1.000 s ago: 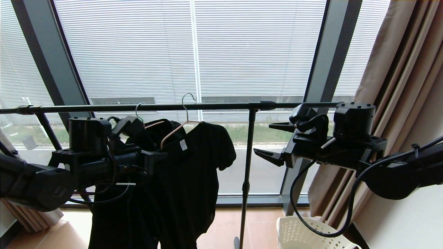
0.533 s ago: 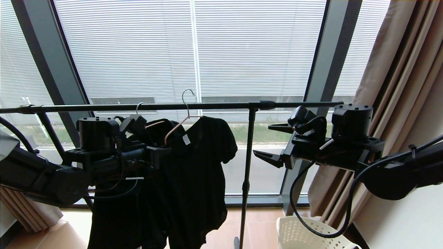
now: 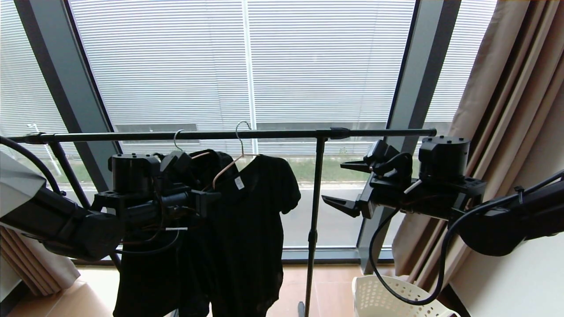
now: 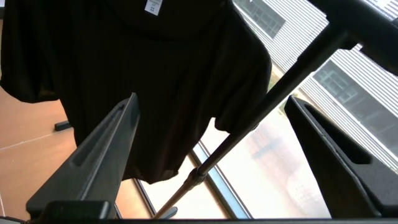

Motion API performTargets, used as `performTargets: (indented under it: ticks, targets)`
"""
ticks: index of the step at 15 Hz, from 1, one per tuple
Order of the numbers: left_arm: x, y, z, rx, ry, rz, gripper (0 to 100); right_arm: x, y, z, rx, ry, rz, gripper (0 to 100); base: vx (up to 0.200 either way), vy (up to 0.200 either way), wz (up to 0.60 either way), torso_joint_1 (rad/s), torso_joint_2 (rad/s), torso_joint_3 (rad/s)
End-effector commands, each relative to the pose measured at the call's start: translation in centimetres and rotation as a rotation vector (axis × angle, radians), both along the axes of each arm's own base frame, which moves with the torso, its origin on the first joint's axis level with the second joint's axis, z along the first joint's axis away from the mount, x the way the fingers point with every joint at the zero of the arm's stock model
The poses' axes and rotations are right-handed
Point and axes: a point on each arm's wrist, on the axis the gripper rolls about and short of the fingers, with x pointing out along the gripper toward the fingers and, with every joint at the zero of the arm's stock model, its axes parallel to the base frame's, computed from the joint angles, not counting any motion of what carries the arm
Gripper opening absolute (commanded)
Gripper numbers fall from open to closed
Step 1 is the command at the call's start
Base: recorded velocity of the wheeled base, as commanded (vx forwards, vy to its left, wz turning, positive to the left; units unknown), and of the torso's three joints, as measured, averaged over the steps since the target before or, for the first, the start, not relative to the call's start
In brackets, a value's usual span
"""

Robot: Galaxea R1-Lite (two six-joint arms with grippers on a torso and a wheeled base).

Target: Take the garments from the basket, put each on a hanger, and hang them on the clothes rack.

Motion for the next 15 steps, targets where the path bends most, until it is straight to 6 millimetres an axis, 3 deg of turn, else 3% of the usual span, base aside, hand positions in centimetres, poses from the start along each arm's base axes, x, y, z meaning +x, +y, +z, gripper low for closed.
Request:
performTargets:
  ticks: [1,5,6,10,12,15]
  targets:
    - [0.0,0.0,-0.1,0.000,0.004,0.000,0,0.1,0.1,-0.3,-0.003,0.006,0.000,100,0.000,0.000,0.00,0.000,0.00,0.000]
    - [-0.4,-0.1,-0.4,0.004,0.016,-0.006,0,0.1,0.1,-0.3,-0.004,0.005,0.001,100,0.000,0.000,0.00,0.000,0.00,0.000]
    - [-0.5,-0.2,-0.4,0.006,0.018,-0.011,100,0.1,0.1,-0.3,-0.003,0.006,0.002,100,0.000,0.000,0.00,0.000,0.00,0.000]
    - [-1.6,-0.4,0.1,0.011,0.007,-0.026,100,0.1,0.1,-0.3,-0.004,0.005,0.001,100,0.000,0.000,0.00,0.000,0.00,0.000]
    - [-3.7,-0.3,2.0,-0.006,-0.066,-0.032,100,0.1,0.1,-0.2,-0.003,0.004,0.001,100,0.000,0.000,0.00,0.000,0.00,0.000]
    - [-8.9,0.5,5.9,-0.023,-0.198,-0.047,100,0.0,0.0,-0.1,-0.003,-0.002,0.001,100,0.000,0.000,0.00,0.000,0.00,0.000]
